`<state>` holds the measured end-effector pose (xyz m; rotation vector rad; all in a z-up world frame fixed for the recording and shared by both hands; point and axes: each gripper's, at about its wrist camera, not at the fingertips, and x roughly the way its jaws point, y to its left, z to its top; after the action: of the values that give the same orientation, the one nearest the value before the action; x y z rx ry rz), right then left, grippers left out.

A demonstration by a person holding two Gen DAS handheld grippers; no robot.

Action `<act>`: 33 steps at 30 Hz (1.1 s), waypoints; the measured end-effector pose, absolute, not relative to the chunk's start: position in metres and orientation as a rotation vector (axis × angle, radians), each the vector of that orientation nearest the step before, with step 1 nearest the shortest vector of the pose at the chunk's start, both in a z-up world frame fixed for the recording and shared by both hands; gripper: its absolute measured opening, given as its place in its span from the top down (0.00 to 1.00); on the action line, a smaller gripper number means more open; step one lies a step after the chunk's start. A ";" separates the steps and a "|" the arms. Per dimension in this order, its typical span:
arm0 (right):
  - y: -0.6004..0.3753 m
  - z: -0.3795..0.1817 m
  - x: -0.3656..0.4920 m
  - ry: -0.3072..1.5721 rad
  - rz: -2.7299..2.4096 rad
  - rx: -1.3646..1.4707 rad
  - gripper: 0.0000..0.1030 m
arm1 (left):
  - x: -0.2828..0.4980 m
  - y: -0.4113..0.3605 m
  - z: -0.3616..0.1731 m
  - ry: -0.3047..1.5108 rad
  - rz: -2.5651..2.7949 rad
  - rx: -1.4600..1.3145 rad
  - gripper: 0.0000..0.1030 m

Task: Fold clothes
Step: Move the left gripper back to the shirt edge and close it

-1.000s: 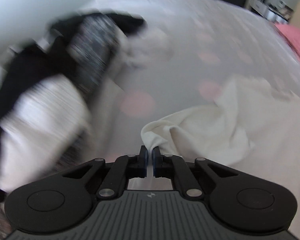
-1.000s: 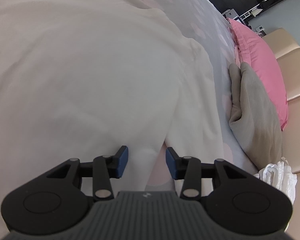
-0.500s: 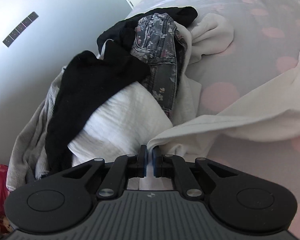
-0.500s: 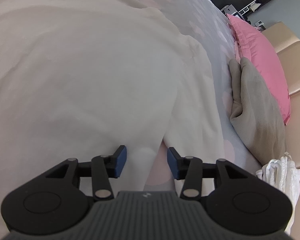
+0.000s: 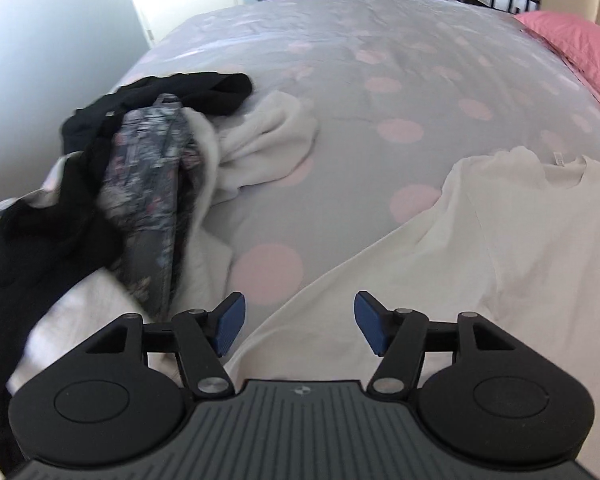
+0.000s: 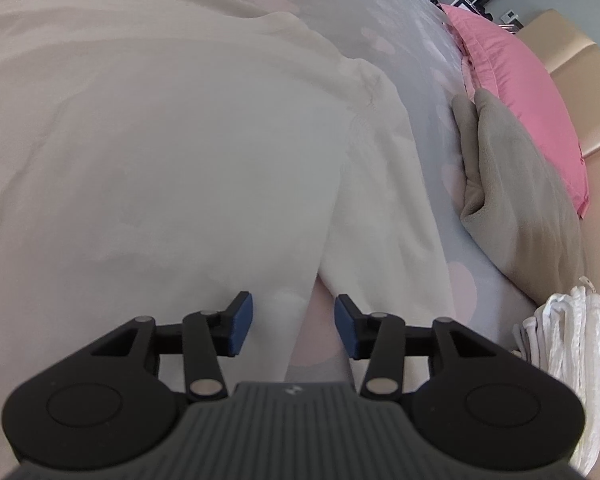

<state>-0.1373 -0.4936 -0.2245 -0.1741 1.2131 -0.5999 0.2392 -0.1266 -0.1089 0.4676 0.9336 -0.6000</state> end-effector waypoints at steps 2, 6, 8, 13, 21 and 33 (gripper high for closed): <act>-0.502 -0.222 -0.137 1.203 -0.628 -0.157 0.53 | 0.253 -0.136 -0.130 0.966 -0.597 0.480 0.43; -0.520 -0.220 -0.138 1.190 -0.700 -0.104 0.53 | 0.277 -0.140 -0.168 1.049 -0.550 0.443 0.49; -0.529 -0.222 -0.139 1.196 -0.722 -0.070 0.53 | 0.287 -0.137 -0.183 1.092 -0.525 0.384 0.73; -0.540 -0.228 -0.136 1.210 -0.758 -0.060 0.53 | 0.301 -0.114 -0.191 1.143 -0.447 0.119 1.00; -0.562 -0.228 -0.146 1.208 -0.777 0.063 0.53 | 0.308 -0.112 -0.186 1.163 -0.374 0.123 0.97; -0.676 -0.176 -0.128 0.884 -0.743 0.467 0.57 | 0.312 -0.212 -0.157 1.035 -0.670 0.233 0.76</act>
<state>-0.1279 -0.6761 -0.1765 0.4667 0.8839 -0.7432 0.3125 -0.2123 -0.1573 0.2335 1.0353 -0.6699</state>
